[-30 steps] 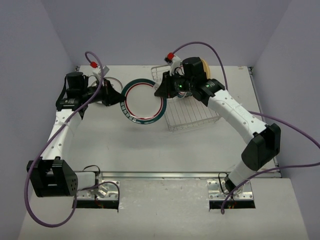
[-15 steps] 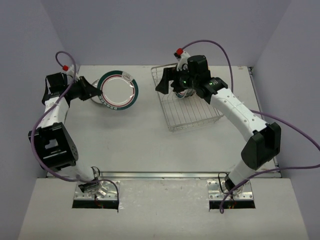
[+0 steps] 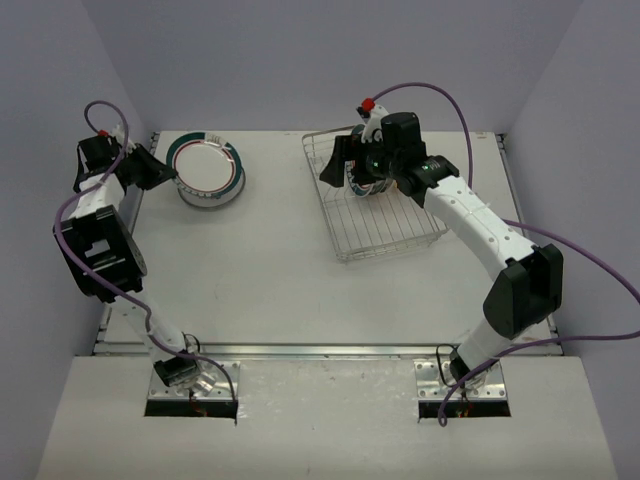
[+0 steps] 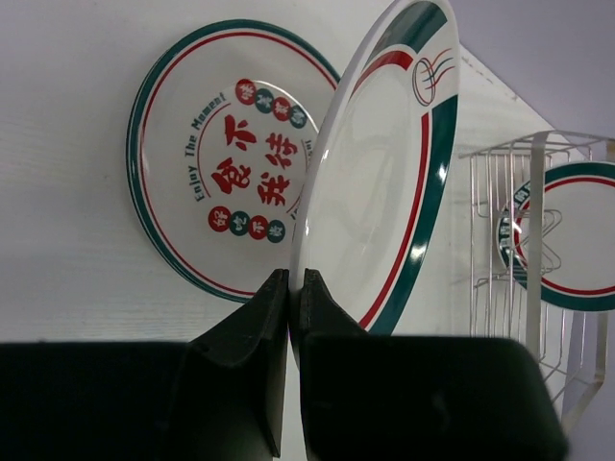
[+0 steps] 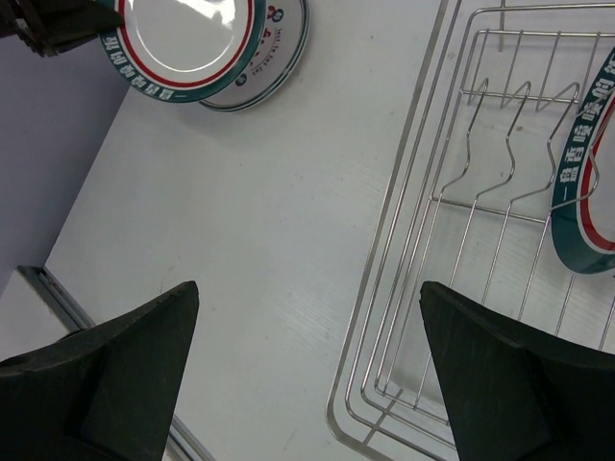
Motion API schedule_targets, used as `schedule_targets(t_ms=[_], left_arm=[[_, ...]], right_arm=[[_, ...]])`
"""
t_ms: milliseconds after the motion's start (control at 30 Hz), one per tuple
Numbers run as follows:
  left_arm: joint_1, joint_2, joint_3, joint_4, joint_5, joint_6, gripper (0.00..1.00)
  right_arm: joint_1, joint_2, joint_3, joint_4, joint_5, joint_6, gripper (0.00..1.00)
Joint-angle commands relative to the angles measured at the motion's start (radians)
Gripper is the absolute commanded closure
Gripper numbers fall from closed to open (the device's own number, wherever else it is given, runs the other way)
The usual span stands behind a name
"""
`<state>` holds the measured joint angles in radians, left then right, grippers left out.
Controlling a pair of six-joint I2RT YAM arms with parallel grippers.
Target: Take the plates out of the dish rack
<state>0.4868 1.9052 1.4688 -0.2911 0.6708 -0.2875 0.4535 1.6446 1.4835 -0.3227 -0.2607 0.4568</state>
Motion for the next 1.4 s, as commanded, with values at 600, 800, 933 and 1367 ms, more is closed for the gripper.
schedule_targets(t_ms=[600, 800, 933, 1367], left_arm=[[0.011, 0.083, 0.113, -0.041, -0.169, 0.081, 0.33], [-0.016, -0.057, 0.072, -0.065, -0.362, 0.241, 0.16], [-0.060, -0.134, 0.018, -0.051, -0.477, 0.349, 0.14], [-0.236, -0.439, -0.217, 0.023, -0.535, 0.410, 0.13]], right_arm=[[-0.018, -0.047, 0.015, 0.004, 0.165, -0.028, 0.06], [-0.018, 0.026, 0.097, -0.060, 0.467, -0.123, 0.12], [-0.018, 0.085, 0.146, -0.105, 0.556, -0.170, 0.13], [-0.018, 0.234, 0.252, -0.054, 0.709, -0.246, 0.58]])
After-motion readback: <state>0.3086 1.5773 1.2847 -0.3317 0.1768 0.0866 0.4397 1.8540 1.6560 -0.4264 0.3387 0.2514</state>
